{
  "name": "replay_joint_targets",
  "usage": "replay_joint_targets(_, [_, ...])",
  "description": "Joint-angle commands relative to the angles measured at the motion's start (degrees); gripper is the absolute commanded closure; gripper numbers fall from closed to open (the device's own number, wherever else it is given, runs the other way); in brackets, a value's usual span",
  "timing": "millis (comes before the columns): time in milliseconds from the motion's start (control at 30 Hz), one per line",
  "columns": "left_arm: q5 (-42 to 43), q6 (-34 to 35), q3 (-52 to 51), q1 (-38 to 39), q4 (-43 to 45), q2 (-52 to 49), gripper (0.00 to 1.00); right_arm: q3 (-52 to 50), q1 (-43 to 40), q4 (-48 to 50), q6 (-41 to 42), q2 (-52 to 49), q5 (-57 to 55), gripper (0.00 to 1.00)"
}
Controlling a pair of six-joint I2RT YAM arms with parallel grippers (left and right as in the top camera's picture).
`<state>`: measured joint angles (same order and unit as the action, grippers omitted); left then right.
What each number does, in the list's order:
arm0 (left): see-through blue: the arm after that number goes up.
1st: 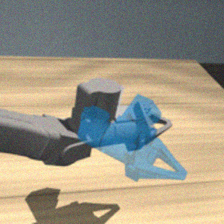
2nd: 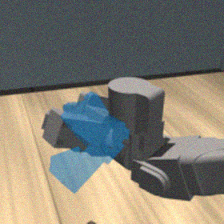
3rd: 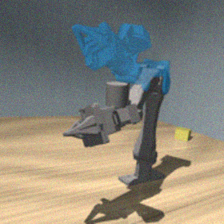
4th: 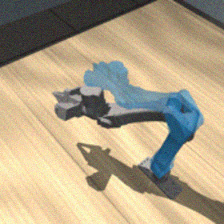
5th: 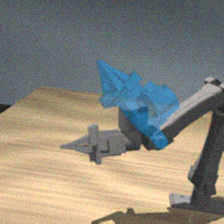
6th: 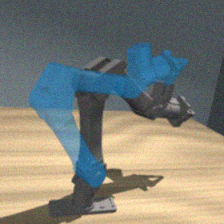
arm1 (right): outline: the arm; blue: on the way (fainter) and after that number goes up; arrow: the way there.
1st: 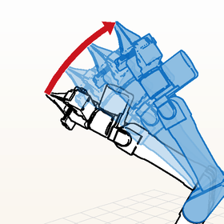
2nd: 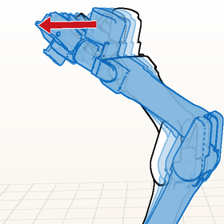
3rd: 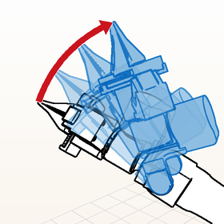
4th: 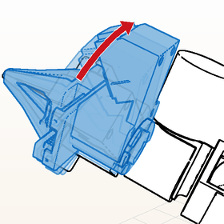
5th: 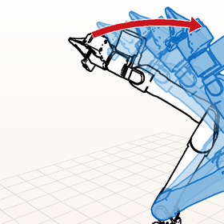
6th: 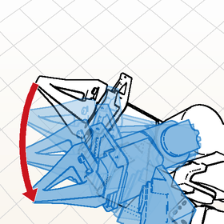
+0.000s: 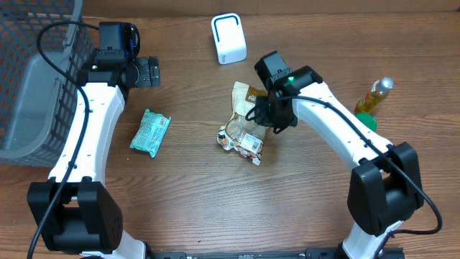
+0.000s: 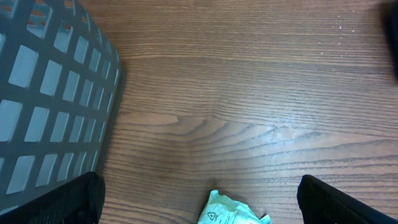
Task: Scan the item barcode
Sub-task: 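Grasp the PanTree snack bag with the right gripper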
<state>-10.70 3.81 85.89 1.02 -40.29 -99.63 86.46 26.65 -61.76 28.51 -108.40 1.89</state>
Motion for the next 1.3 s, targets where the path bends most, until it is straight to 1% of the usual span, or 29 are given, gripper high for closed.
replay_joint_targets(0, [-0.2, -1.3, 1.2, 0.1, 0.2, 1.0, 0.00, -4.6, 0.0, 1.3, 0.7, -0.5, -0.9, 0.84])
replay_joint_targets(133, [-0.2, -1.3, 1.2, 0.1, 0.2, 1.0, 0.00, -10.5, 0.0, 5.1, 1.7, -0.5, 0.3, 0.80])
replay_joint_targets(200, [-0.2, -1.3, 1.2, 0.1, 0.2, 1.0, 0.01, -13.1, 0.0, 7.3, 1.7, -0.5, 2.4, 0.80])
replay_joint_targets(333, [-0.2, -1.2, 1.2, 0.1, 0.2, 1.0, 0.00, -17.4, 0.0, 12.1, 1.7, -0.6, 10.4, 0.79])
replay_joint_targets(400, [-0.2, -1.3, 1.2, 0.1, 0.2, 1.0, 0.00, -18.8, 0.2, 14.2, 1.7, -0.6, 14.8, 0.76])
replay_joint_targets(467, [-0.2, -1.3, 1.2, 0.1, 0.2, 1.0, 0.00, -19.3, 0.7, 15.4, 1.7, -0.6, 16.8, 0.75])
replay_joint_targets(700, [-0.2, -1.3, 1.2, 0.1, 0.2, 1.0, 0.00, -19.4, 4.2, 18.0, 2.0, -0.6, 17.9, 0.74])
replay_joint_targets(767, [-0.2, -1.3, 1.2, 0.1, 0.2, 1.0, 0.00, -19.4, 5.9, 19.4, 1.9, -0.6, 17.9, 0.71])
replay_joint_targets(833, [-0.2, -1.3, 1.2, 0.1, 0.2, 1.0, 0.00, -19.3, 6.8, 20.0, 1.9, -0.6, 18.0, 0.70])
replay_joint_targets(967, [-0.2, -1.3, 1.2, 0.1, 0.2, 1.0, 0.00, -18.4, 7.0, 19.6, 1.8, -0.6, 22.3, 0.70])
replay_joint_targets(1133, [-0.2, -1.3, 1.2, 0.1, 0.2, 1.0, 0.00, -12.3, 5.0, 15.9, 0.5, 0.5, 29.1, 0.67])
replay_joint_targets(1267, [-0.2, -1.3, 1.2, 0.1, 0.2, 1.0, 0.00, -5.7, 3.5, 12.5, -5.2, 1.5, 27.7, 0.67])
